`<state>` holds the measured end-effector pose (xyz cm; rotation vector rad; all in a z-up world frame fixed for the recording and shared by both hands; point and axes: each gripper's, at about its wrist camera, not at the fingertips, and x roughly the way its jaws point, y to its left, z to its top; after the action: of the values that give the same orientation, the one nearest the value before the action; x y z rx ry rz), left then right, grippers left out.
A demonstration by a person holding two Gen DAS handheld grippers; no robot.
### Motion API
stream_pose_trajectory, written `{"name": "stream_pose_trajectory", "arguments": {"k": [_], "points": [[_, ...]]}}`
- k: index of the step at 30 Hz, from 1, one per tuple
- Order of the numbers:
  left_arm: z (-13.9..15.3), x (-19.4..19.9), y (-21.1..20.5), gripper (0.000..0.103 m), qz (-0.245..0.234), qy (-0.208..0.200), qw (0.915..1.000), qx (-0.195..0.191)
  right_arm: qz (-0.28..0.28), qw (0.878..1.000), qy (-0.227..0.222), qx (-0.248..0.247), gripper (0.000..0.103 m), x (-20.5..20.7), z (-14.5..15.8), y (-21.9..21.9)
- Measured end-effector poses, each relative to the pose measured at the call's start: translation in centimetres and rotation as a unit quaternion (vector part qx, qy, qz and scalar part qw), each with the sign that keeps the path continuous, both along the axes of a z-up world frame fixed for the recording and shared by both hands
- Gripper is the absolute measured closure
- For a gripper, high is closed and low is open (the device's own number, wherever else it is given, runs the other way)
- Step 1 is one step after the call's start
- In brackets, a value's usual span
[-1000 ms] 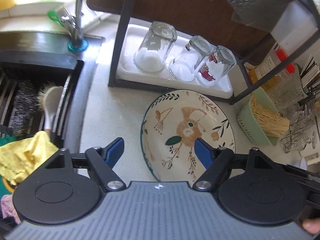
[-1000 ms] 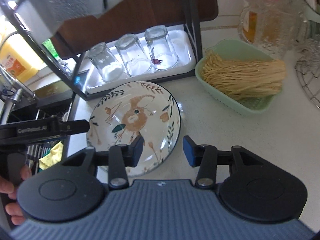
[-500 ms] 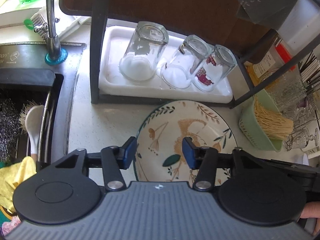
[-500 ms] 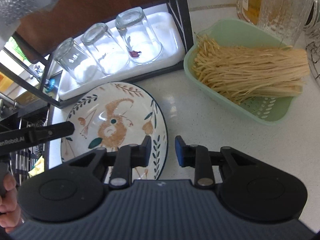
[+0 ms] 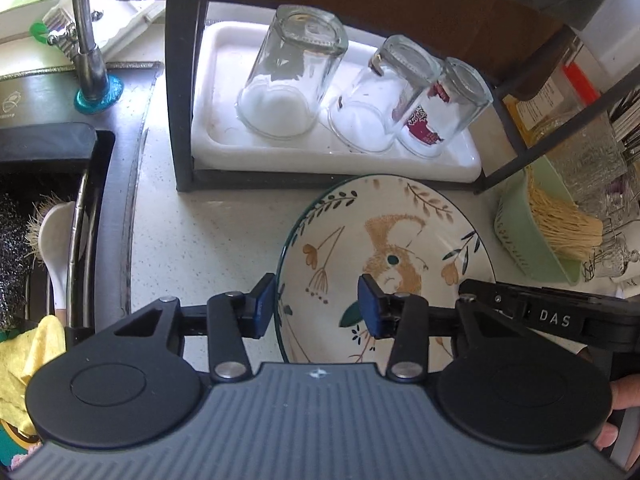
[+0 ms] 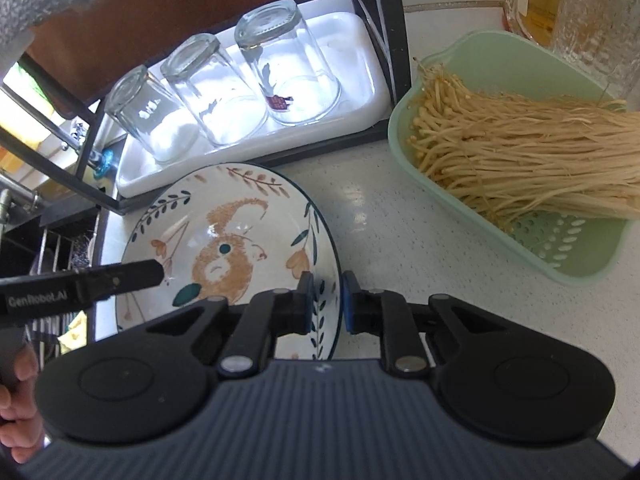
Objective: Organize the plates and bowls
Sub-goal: 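Lift the bird-pattern plate with both grippers and carry it toward the stacked plates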
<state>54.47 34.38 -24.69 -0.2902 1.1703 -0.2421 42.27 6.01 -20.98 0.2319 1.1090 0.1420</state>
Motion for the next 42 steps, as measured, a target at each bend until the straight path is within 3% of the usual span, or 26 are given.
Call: {"name": "stream_pose_trajectory", "arguments": {"k": [7, 13, 18, 31, 42], "points": [[0.5, -0.8, 0.2, 0.054, 0.008, 0.019, 0.9998, -0.008, 0.008, 1.0, 0.024, 0.01, 0.085, -0.7, 0.2, -0.5], [1.8, -2.1, 0.0, 0.054, 0.017, 0.016, 0.9997, -0.008, -0.004, 0.998, 0.033, 0.049, 0.085, -2.6, 1.0, -1.6], [3.3, -3.3, -0.5, 0.054, 0.019, 0.006, 0.9998, -0.006, -0.005, 0.998, 0.021, 0.064, 0.085, -3.9, 2.5, -2.4], [9.0, -7.2, -1.9, 0.05, 0.058, -0.013, 0.9972, -0.047, -0.005, 0.996, -0.014, 0.092, 0.085, -8.4, 7.5, -5.1], [10.4, -11.6, -4.0, 0.05, 0.059, -0.01, 0.9967, -0.054, -0.002, 0.995, -0.017, 0.099, 0.085, -12.1, 9.3, -7.2]]}}
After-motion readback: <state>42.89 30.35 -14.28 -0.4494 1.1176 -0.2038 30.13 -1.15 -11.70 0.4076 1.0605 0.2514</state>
